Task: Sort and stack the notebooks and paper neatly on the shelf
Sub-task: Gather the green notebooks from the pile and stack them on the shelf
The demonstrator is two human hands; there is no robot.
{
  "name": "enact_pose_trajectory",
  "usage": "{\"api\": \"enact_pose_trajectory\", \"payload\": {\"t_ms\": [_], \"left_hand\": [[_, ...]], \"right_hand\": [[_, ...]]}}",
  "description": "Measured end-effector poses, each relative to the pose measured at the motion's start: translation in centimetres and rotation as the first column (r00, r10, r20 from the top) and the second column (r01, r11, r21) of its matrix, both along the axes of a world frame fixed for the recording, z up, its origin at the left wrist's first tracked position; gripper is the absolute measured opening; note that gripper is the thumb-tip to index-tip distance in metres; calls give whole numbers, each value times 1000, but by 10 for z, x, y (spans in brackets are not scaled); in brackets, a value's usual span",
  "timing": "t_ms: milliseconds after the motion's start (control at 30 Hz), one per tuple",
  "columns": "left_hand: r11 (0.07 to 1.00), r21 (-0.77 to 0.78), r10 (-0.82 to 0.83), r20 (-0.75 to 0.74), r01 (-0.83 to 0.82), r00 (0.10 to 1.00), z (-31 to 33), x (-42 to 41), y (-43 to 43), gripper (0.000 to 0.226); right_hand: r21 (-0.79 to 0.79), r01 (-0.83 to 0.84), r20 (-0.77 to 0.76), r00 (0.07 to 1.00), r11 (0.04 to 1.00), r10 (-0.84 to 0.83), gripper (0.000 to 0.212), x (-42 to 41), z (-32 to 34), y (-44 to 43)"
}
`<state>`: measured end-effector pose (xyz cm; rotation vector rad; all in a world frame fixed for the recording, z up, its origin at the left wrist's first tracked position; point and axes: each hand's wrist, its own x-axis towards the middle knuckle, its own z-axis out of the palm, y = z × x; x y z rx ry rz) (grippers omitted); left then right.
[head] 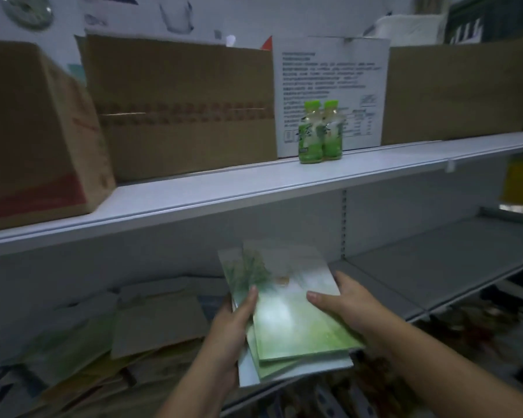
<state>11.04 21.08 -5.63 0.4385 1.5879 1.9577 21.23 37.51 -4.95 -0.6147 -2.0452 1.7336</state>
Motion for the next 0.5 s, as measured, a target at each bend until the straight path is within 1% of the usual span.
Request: {"api": "enact_pose_trajectory", "payload": {"t_ms": [67,133,200,300,333,400,500], "left_hand": [[999,19,-29,-43,29,999,-6,22,43,26],[997,23,-74,-41,75,996,-12,44,86,20],[994,41,-102,-29,104,994,-15,67,128,28],[984,20,-178,24,178,984,-14,98,188,54],[976,6,-220,61,220,974,-15,107,205,57],[959,4,-281,113,283,953,-22,120,238,53],[942,-15,-321,244,334,915,-32,141,290,48]], "right_hand": [[-81,74,-24,997,994,-76,32,27,-7,39],[-153,131,-29,990,979,-137,32,56,-11,76],[-155,173,-50,982,973,-183,30,85,-14,111],[-115,165,-37,985,980,-170,31,126,-19,154],[-111,165,-19,986,980,-168,30,138,-23,168],[-129,214,14,977,968,-214,27,164,-31,195],[-152,304,47,953,940,-300,24,196,-44,233]]}}
